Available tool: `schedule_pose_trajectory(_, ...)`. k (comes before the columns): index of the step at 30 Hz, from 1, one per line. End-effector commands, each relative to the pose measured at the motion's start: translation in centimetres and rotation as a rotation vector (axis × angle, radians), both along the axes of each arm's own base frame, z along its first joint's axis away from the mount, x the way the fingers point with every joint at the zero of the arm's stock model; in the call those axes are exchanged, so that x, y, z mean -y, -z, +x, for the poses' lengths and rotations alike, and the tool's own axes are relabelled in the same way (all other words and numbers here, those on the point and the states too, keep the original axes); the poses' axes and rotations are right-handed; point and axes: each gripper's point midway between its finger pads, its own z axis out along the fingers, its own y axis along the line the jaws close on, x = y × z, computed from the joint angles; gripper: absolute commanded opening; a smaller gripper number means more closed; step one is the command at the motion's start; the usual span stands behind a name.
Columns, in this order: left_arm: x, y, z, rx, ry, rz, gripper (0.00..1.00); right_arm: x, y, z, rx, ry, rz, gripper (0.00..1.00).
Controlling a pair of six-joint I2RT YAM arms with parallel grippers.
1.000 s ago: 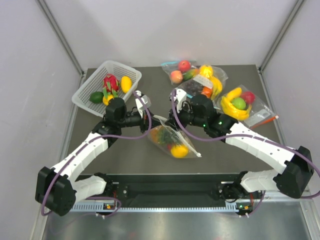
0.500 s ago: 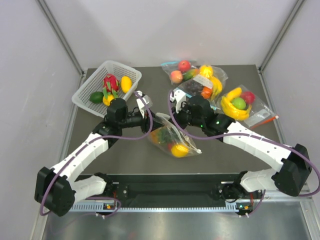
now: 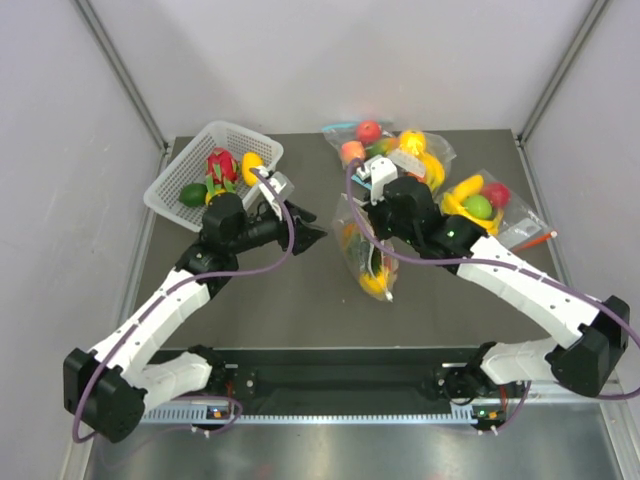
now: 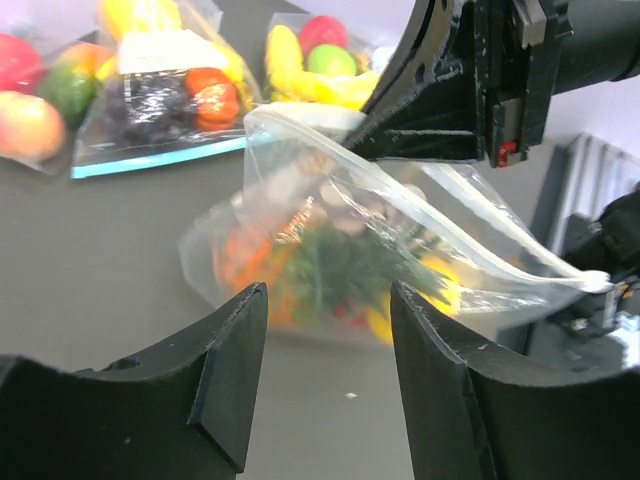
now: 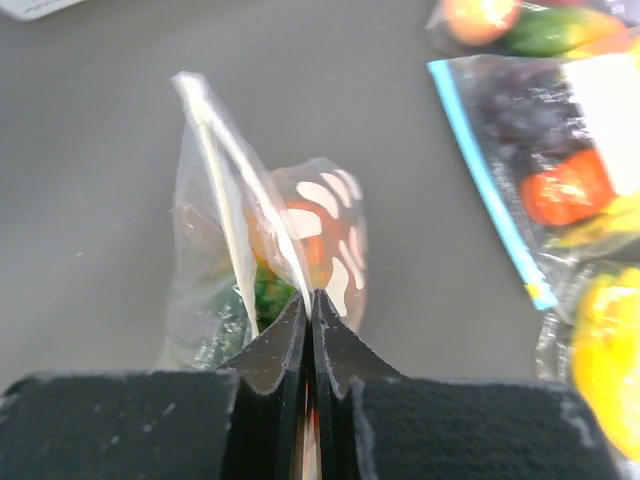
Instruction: Open the zip-top bag and remove the fake food
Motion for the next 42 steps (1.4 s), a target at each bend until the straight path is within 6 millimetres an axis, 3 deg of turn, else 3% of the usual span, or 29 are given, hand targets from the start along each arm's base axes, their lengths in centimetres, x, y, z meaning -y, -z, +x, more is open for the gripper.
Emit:
schedule_pose_trajectory(1, 1.3, -3.0, -0.3, -0.009, 0.006, -0.121, 0.57, 2.1, -5.4, 1.1, 0.122, 0.104, 0.037, 0.0)
schedule_pose_trajectory(4, 3.4, -2.8, -0.8, -0.059, 0.028, -0.172, 0.58, 1.9, -5.4, 1.3, 0.121, 0.104, 0.046, 0.0)
schedule_pose_trajectory(6, 4.4, -3.5, -1.0, -0.089, 0.033, -0.239, 0.58, 1.6, -4.2, 1.5, 0.095, 0.113, 0.044, 0.0)
schedule_pose_trajectory(14, 7.9, 1.1, -0.5, -0.266, -0.01, -0.319, 0.62, -0.5, 0.8, 1.5, -0.003, 0.112, 0.088, 0.0)
schedule_pose_trajectory(20, 9.4, 4.4, -0.2, -0.339, -0.038, -0.247, 0.65, -0.8, 1.5, 1.4, -0.012, 0.113, 0.097, 0.0)
schedule_pose_trajectory(30, 10.4, 6.5, 0.1, -0.361, -0.108, -0.12, 0.67, -0.8, 2.0, 1.4, -0.011, 0.116, 0.097, 0.0)
schedule_pose_trajectory(31, 10.6, 7.0, -0.1, -0.369, -0.104, -0.108, 0.64, -0.8, 1.8, 1.4, -0.01, 0.115, 0.101, 0.0)
schedule_pose_trajectory(32, 10.6, 7.2, 0.0, -0.368, -0.107, -0.098, 0.48, -0.7, 1.8, 1.4, -0.008, 0.118, 0.101, 0.0)
schedule_pose_trajectory(36, 9.9, 9.5, 0.5, -0.389, -0.171, -0.021, 0.02, -0.3, 1.7, 1.4, 0.001, 0.132, 0.094, 0.0)
schedule_pose_trajectory(39, 8.8, 10.5, 0.9, -0.382, -0.226, 0.018, 0.0, 0.7, 1.8, 1.6, 0.018, 0.166, 0.055, 0.0)
schedule_pose_trajectory(42, 7.9, 10.0, 1.1, -0.355, -0.259, 0.034, 0.0, 2.7, 1.3, 2.1, 0.051, 0.227, 0.01, 0.0)
